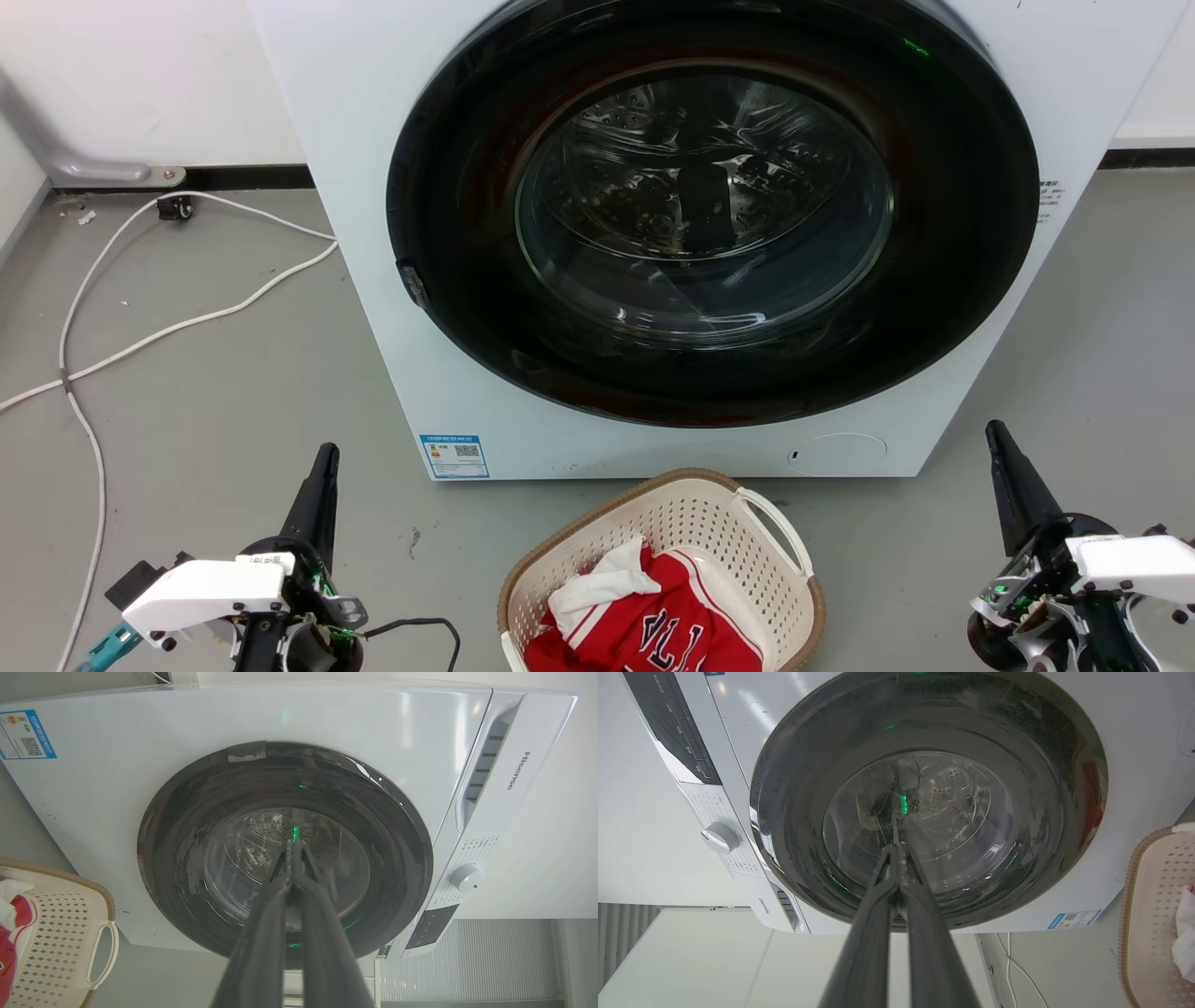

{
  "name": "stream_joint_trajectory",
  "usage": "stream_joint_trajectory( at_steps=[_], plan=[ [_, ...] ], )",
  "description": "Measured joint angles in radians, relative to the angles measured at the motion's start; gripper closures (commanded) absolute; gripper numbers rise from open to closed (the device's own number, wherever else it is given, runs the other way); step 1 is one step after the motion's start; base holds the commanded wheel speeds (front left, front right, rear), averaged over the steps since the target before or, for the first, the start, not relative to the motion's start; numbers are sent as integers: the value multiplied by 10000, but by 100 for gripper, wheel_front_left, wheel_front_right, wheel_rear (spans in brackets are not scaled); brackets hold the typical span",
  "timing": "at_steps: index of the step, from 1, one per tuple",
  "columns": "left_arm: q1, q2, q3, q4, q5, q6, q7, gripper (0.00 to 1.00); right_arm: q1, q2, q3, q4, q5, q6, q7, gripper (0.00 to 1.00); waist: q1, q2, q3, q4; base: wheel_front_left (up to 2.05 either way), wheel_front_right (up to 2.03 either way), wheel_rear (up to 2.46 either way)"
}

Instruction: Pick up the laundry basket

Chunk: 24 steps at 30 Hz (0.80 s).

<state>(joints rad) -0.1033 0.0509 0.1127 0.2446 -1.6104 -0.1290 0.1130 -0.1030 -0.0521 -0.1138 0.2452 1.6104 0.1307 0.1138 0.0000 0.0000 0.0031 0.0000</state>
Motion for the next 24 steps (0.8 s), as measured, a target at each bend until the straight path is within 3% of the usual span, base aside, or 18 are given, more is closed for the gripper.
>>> stream_joint_trajectory(
  at_steps=[24],
  plan=[
    [0, 0, 0, 0, 0, 0, 0, 100, 0, 0, 0, 0, 0, 0, 0, 100, 0, 0, 0, 0, 0, 0, 0]
  ],
)
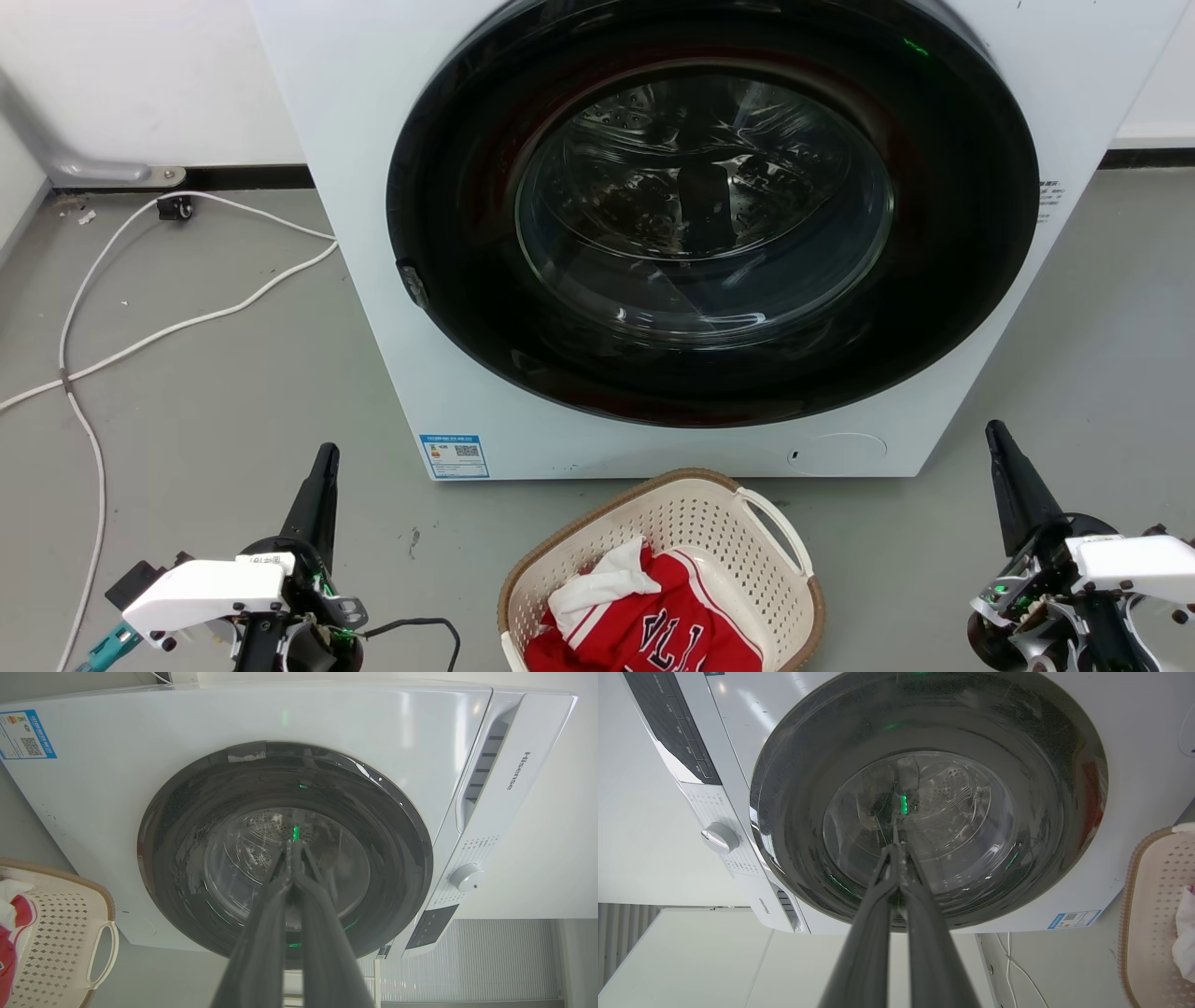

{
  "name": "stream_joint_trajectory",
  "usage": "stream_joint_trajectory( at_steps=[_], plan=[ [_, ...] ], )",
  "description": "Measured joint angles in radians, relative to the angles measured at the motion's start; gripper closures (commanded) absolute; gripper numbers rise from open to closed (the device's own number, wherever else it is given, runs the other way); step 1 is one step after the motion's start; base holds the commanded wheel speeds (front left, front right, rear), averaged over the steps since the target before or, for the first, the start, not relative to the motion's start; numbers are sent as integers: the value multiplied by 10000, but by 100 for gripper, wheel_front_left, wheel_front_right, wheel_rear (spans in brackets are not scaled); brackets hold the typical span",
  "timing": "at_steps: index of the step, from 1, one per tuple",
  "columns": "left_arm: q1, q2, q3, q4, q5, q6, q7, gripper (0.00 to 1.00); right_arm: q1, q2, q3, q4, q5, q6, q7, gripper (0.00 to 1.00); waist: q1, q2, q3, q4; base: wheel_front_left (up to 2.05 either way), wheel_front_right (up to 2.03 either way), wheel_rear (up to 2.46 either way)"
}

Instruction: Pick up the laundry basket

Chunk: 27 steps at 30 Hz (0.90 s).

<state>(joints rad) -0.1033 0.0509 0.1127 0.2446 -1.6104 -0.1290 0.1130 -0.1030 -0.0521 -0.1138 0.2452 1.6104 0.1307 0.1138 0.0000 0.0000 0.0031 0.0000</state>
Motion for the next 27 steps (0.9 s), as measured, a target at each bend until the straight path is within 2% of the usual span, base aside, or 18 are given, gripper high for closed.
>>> stream_joint_trajectory(
  at_steps=[9, 10, 18, 27],
  plan=[
    [0, 0, 0, 0, 0, 0, 0, 100, 0, 0, 0, 0, 0, 0, 0, 100, 0, 0, 0, 0, 0, 0, 0],
    [25, -8, -10, 54, -2, 2, -6, 0, 33, 2, 4, 56, 0, 0, 0, 0, 0, 0, 0, 0, 0, 0, 0],
    [419, -69, -88, 324, 194, 42, -215, 0, 465, 36, 73, 357, -282, 0, -205, 0, 0, 0, 4, 0, 0, 0, 0],
    [419, -67, -117, -153, 1860, 288, -652, 0, 544, 48, 155, -265, -2316, 0, -644, 0, 0, 0, 26, 3, 0, 0, 0]
  ],
)
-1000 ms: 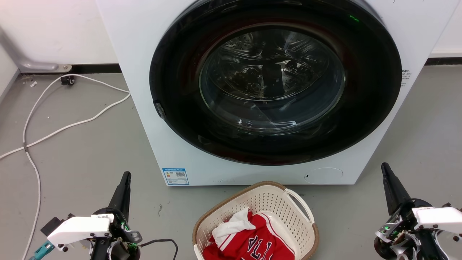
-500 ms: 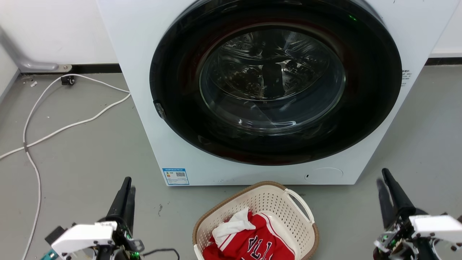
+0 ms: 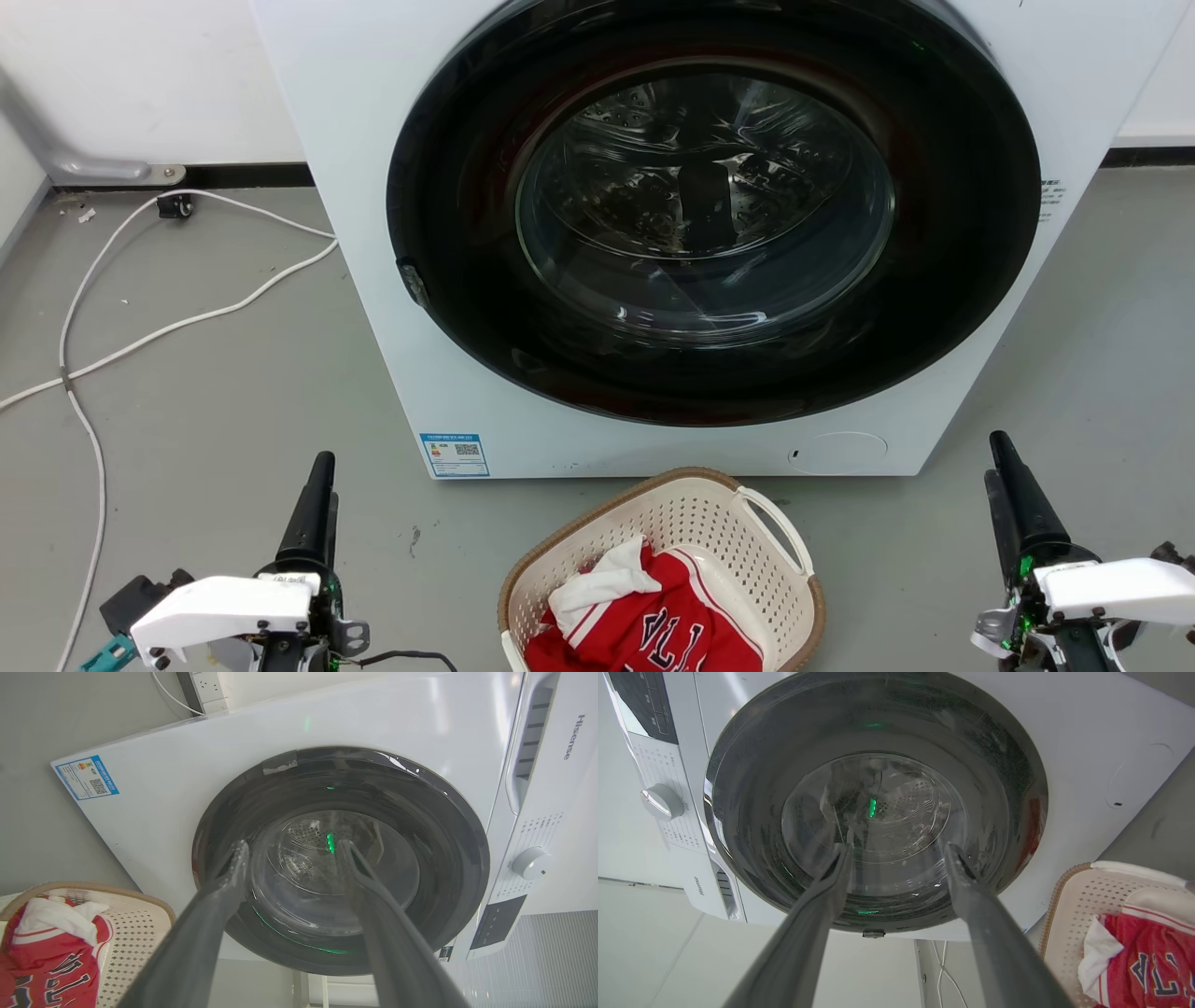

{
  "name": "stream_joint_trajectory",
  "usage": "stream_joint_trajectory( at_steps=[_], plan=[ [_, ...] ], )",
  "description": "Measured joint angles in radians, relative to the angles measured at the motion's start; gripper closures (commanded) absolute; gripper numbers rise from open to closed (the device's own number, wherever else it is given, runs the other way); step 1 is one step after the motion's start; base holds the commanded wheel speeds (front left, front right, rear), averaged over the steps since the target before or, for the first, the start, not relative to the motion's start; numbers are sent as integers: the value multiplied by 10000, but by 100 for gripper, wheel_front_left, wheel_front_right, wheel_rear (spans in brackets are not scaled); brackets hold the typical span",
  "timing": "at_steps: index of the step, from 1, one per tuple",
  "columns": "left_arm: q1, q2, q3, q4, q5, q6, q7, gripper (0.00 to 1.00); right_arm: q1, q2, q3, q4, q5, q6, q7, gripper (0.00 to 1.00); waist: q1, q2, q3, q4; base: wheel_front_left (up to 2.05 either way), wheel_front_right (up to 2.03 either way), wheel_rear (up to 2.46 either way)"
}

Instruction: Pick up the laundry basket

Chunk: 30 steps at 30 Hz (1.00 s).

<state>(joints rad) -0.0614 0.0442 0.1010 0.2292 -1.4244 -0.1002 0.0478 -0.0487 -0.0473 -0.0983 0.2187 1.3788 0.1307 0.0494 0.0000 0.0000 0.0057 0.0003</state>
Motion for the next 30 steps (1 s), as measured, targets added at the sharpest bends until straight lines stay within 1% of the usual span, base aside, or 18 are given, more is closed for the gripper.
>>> stream_joint_trajectory(
  at_steps=[1, 2, 10, 11, 15, 24, 26, 27, 30],
  plan=[
    [0, 0, 0, 0, 0, 0, 0, 0, 0, 0, 0, 0, 0, 0, 0, 0, 0, 0, 0, 0, 0, 0, 0],
    [2, 0, -40, -113, 384, 96, -86, 0, 54, 0, 17, -132, -479, 0, -92, 0, 0, 0, 1, 1, 0, 0, 0],
    [94, 2, -324, -568, 2057, 447, -430, 0, 188, 0, 280, -654, -2424, 0, -424, 0, 0, 0, -6, 16, 0, 0, 0],
    [135, 4, -391, -654, 2485, 541, -514, 0, 259, 0, 368, -790, -2941, 0, -504, 0, 0, 0, -7, 21, 0, 0, 0],
    [154, 4, -560, -825, 3281, 683, -660, 0, 313, 0, 495, -1037, -3885, 0, -669, 0, 0, 0, -10, 27, 0, 0, 0],
    [231, 10, -894, -1095, 4872, 928, -982, 0, 538, -2, 598, -1329, -5628, 0, -988, 0, 0, 0, -12, 32, 0, 0, 0],
    [243, 10, -920, -1108, 5043, 930, -1024, 0, 543, 0, 614, -1363, -5785, 0, -1026, 0, 0, 0, -13, 32, 0, 0, 0],
    [267, 12, -970, -1141, 5359, 961, -1091, 0, 560, -2, 650, -1419, -6142, 0, -1099, 0, 0, 0, -13, 32, 0, 0, 0],
    [279, 12, -1047, -1191, 5845, 1016, -1189, 0, 622, -2, 702, -1507, -6613, 0, -1200, 0, 0, 0, -12, 36, 0, 0, 0]
  ],
)
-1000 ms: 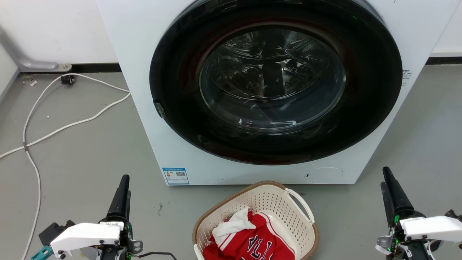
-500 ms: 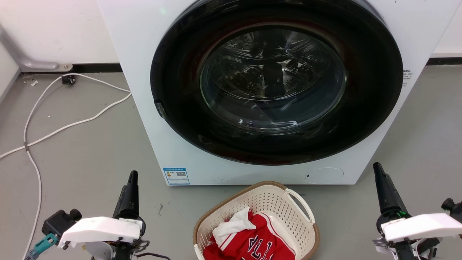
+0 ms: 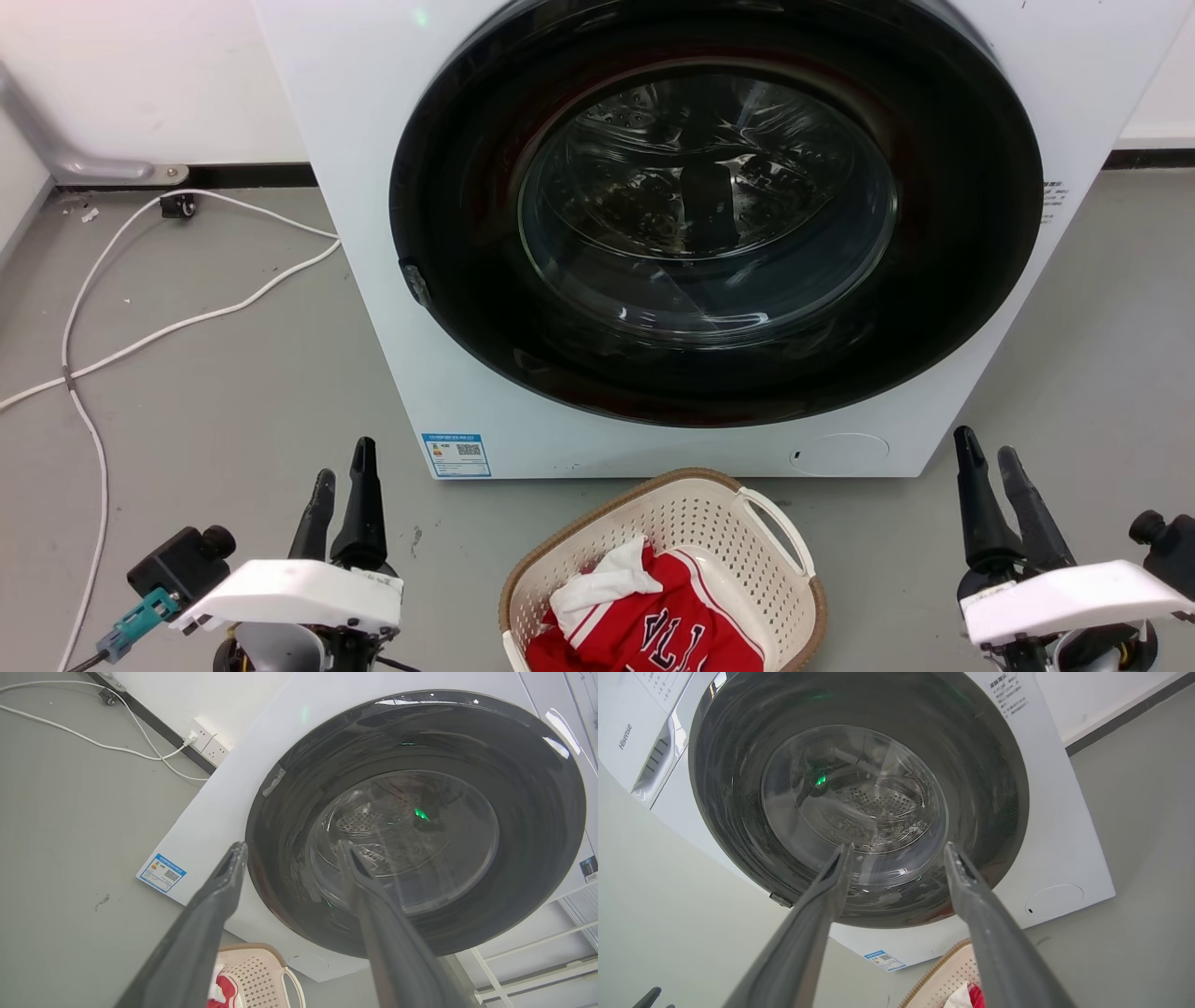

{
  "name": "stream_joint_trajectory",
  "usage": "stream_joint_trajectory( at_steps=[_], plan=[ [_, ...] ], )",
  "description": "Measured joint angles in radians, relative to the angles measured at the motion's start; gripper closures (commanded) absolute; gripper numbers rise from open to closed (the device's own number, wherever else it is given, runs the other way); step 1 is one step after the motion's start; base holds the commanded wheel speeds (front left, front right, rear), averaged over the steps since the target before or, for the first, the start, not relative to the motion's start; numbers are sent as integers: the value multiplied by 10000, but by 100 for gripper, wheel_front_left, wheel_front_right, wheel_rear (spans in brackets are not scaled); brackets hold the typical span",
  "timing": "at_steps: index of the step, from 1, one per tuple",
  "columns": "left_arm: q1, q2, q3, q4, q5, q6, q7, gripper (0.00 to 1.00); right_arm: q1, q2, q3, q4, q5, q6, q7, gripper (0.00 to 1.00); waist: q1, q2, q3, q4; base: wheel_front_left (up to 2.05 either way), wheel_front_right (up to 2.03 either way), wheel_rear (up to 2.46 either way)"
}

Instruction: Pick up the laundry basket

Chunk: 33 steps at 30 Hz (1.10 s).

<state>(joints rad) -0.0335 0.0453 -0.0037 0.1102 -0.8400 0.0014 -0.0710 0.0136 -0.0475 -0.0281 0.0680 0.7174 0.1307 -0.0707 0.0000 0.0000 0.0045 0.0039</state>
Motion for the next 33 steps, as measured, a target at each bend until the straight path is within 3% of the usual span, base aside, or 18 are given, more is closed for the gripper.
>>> stream_joint_trajectory(
  at_steps=[33],
  plan=[
    [299, 19, -692, -301, 3873, 314, -911, 0, 494, -2, 104, -976, -3578, 0, -892, 0, 0, 0, -9, 19, 0, 0, 0]
  ],
)
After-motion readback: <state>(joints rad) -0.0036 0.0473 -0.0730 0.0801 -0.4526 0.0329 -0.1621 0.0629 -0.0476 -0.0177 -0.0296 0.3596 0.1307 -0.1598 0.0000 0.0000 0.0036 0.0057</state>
